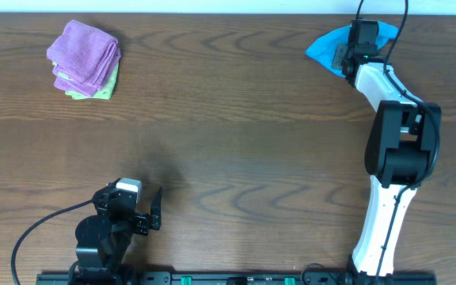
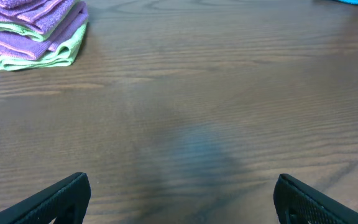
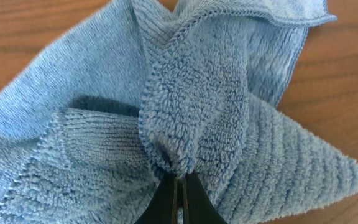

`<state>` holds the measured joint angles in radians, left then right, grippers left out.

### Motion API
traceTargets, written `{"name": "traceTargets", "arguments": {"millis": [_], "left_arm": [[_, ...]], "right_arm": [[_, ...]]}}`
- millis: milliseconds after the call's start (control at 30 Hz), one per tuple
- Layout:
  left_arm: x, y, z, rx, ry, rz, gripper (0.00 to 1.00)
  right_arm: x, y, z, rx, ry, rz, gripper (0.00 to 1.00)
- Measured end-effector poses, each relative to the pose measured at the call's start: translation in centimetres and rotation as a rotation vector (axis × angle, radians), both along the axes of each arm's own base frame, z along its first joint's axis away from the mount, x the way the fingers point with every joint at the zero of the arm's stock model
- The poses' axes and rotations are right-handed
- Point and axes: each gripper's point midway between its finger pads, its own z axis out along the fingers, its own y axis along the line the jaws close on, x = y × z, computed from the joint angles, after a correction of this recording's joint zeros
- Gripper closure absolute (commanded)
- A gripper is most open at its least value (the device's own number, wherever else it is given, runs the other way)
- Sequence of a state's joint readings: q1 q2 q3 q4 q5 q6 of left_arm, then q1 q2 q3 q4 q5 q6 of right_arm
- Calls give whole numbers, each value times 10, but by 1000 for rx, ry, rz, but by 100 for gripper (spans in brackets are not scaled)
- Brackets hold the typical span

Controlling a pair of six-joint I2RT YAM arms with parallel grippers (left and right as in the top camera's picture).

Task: Fold the cloth
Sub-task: 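Close the right gripper on the blue cloth and lift it, then carry the lifted blue cloth left toward the table center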

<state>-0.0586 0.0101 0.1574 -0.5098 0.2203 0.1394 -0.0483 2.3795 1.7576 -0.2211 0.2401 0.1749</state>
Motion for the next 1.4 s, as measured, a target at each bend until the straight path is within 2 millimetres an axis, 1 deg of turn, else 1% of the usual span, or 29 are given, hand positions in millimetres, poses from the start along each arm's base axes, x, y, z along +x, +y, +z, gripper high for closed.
{"name": "traceTargets", "arguments": {"millis": [133, 200, 300, 367, 433, 467, 500, 533, 567, 667, 767, 833, 900, 967, 1033, 1133, 1167, 1233, 1333, 1400], "left_arm": [[0, 0, 0, 0, 0, 0, 5], [0, 0, 0, 0, 0, 0, 5], [0, 0, 0, 0, 0, 0, 5], [0, 0, 0, 0, 0, 0, 5], [0, 0, 0, 0, 0, 0, 5], [0, 0, 0, 0, 0, 0, 4], [0, 0, 0, 0, 0, 0, 5], [0, 0, 0, 0, 0, 0, 4], [0, 0, 0, 0, 0, 0, 5], [0, 0, 0, 0, 0, 0, 5], [0, 0, 0, 0, 0, 0, 5], [0, 0, 0, 0, 0, 0, 5], [0, 0, 0, 0, 0, 0, 5], [0, 0, 0, 0, 0, 0, 5], [0, 0, 0, 0, 0, 0, 5], [0, 0, 0, 0, 0, 0, 5], [0, 0, 0, 0, 0, 0, 5], [0, 0, 0, 0, 0, 0, 5], [0, 0, 0, 0, 0, 0, 5], [0, 0, 0, 0, 0, 0, 5]], "right_arm": [[-6, 4, -5, -1, 33, 4, 99], [-7, 12, -7, -5, 45, 16, 99], [-6, 35, -5, -10, 46, 51, 99], [-4, 60, 5, -10, 32, 94, 99], [-3, 89, 24, -9, 3, 143, 99], [-3, 104, 38, -6, -19, 169, 99], [-3, 115, 51, -3, -38, 189, 99], [-5, 132, 73, 1, -70, 223, 99], [-7, 146, 93, 4, -99, 249, 99], [-21, 176, 150, 13, -172, 308, 99], [-45, 205, 209, 31, -244, 380, 99], [-62, 222, 241, 53, -282, 433, 99], [-85, 242, 272, 84, -319, 497, 99], [-113, 262, 308, 121, -366, 569, 99], [-142, 279, 335, 152, -395, 637, 99], [-183, 296, 368, 193, -430, 726, 99], [-201, 302, 381, 209, -446, 761, 99], [-229, 307, 396, 231, -457, 812, 99], [-259, 307, 407, 247, -450, 855, 99], [-276, 302, 409, 249, -428, 872, 99]]}}
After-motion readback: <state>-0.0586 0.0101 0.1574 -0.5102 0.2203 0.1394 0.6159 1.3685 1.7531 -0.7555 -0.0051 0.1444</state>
